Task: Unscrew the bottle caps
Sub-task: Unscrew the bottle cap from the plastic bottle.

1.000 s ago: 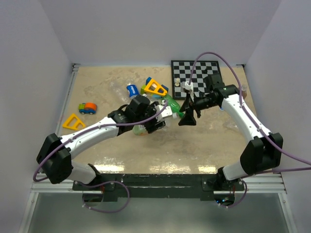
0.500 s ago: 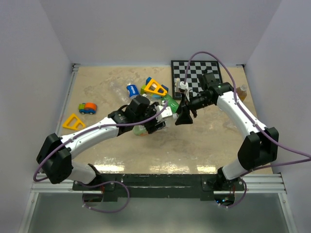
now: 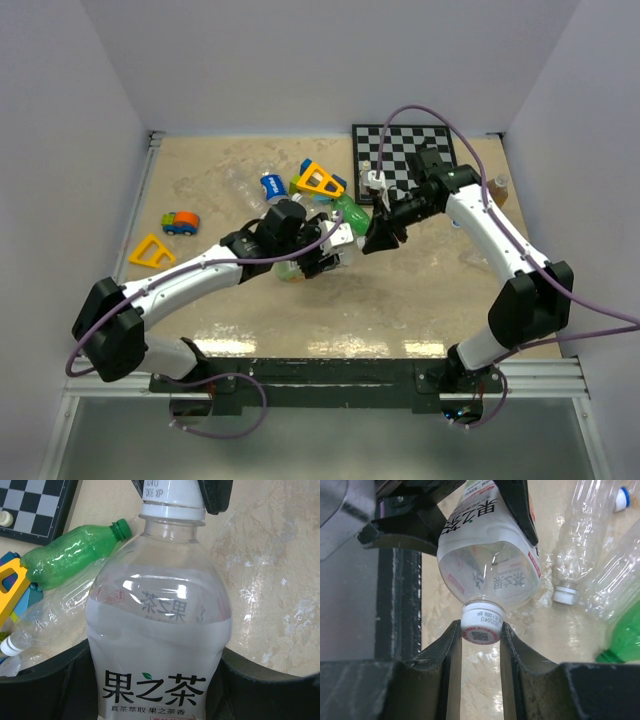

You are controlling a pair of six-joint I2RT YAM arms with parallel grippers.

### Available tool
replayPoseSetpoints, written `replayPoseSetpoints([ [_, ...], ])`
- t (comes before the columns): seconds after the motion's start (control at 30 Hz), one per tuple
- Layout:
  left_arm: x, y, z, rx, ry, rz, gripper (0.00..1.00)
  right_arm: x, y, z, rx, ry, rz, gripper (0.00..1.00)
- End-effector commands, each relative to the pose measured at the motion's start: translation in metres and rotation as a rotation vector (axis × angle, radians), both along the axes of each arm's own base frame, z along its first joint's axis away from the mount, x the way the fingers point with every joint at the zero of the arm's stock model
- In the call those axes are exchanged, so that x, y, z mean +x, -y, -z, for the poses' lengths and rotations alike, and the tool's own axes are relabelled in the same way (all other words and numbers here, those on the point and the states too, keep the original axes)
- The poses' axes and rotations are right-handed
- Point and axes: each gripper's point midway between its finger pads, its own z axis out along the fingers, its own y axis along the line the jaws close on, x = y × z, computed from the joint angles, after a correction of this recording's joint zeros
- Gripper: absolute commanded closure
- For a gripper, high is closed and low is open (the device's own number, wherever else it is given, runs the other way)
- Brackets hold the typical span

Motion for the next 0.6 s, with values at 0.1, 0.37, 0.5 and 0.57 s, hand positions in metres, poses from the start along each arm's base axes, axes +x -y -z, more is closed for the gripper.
replayPoseSetpoints([
  [0.1,-0.045,0.015,-0.026,-0.124,-0.017,0.256,0.90,0.009,0.019,-0.038,-0.056,0.730,-0.359,1.00],
  [0.37,-0.045,0.016,-0.022,-0.122,-0.042,0.250,0.90,0.013,0.015,-0.044,-0.043,0.925,-0.416,1.00],
  [0.5,-0.039,0.015,-0.021,-0.114,-0.034,0.215,0.90,0.001,0.014,-0.041,0.000,0.838,-0.336,0.96],
  [0.57,-0.036,0.015,-0.021,-0.109,-0.031,0.198,0.90,-0.005,0.014,-0.039,0.010,0.778,-0.297,0.90],
])
